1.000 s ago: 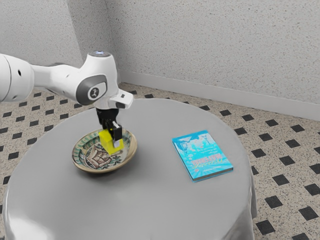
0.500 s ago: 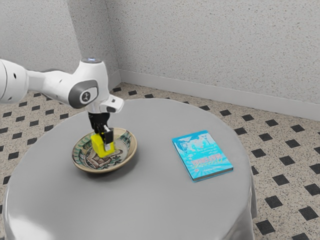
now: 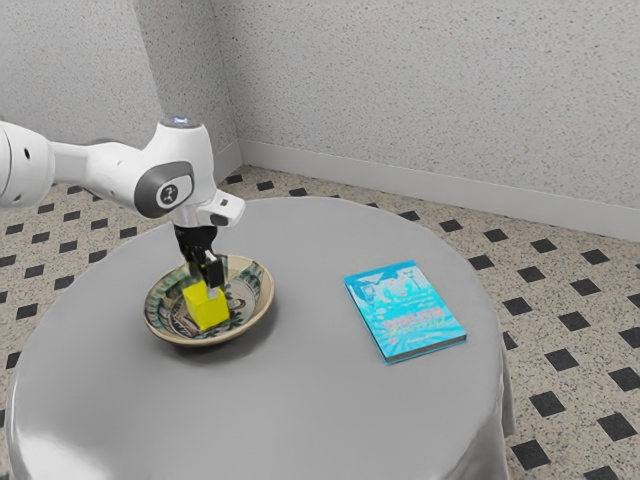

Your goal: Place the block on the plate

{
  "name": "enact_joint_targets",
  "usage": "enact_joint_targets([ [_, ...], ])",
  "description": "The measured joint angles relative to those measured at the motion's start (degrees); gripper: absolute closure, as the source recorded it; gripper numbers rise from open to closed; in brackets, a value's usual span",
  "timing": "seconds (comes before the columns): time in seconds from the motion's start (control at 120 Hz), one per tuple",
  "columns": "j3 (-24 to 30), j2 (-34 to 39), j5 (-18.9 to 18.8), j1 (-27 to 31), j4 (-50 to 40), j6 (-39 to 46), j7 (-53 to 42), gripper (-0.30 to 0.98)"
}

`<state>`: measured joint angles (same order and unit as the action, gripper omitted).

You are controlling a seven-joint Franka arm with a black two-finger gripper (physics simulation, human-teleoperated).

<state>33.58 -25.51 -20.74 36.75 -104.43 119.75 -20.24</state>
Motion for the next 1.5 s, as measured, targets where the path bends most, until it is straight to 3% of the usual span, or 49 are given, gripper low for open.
enact_joint_targets([
  [0.567,1.6,5.4,1.0,0.1,0.0,-3.4,-0.3,0.01],
  [0.883,0.7,12.1,6.3,-1.4,1.2,-7.2,-1.0,0.0],
  [1.308,-26.1,14.4,15.7,-25.3,11.0,-15.3,-0.1,0.0],
  [1.5,-37.6,16.7,17.9,-35.1,13.1,-19.4,3.1,0.0],
])
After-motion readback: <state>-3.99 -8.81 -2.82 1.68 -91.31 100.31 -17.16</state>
